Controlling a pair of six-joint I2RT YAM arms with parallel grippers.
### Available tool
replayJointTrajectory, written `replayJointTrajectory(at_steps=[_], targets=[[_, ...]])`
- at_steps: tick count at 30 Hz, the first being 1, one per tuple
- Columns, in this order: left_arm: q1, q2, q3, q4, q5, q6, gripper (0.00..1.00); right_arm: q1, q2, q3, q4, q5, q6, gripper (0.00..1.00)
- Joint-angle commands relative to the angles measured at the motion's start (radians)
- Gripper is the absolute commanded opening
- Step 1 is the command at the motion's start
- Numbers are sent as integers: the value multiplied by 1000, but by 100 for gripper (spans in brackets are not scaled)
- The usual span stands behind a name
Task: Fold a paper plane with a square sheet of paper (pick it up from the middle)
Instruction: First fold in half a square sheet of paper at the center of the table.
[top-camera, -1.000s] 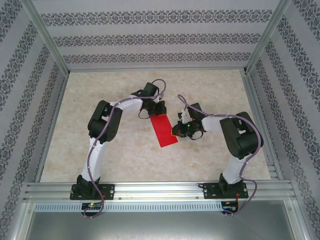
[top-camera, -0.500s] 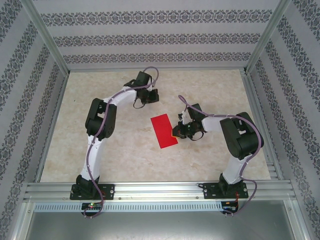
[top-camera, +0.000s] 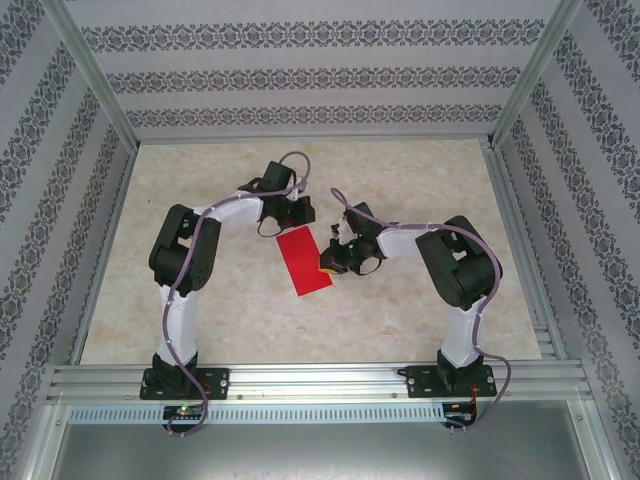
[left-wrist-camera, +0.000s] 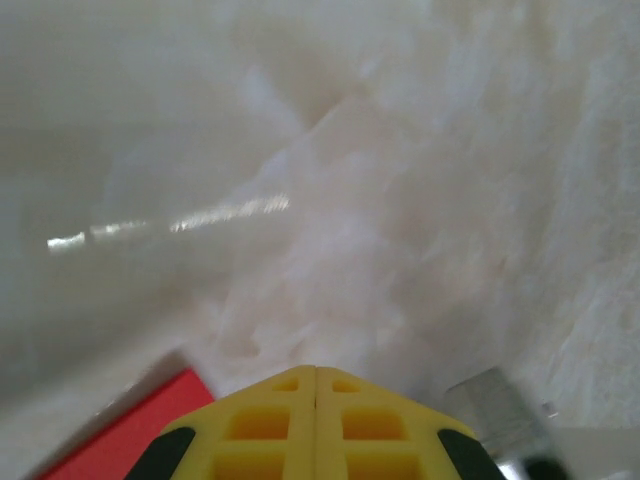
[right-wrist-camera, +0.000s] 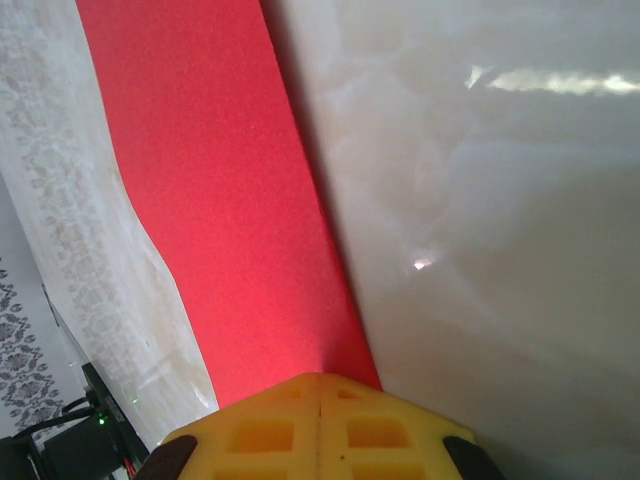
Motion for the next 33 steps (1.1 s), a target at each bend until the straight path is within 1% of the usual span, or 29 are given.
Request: replayJointTrajectory(at_steps=[1,8,18,27,33], targets=[[-19,-2,-44,83,32,-36,0,4,23,24,-5,41,11,2],[-23,20,-72,88,-3,-39,0,4,19,24,-30,47,-12,2],[-22,35,-110,61,-92,17,0,4,9,8,-126,45,-107,2],[-21,44,-131,37,-150,36,0,5,-54,-74,-181,22,-169,3],[-21,44,-114,29,-145,42,0,4,-110,-159,-205,32,-183,3]])
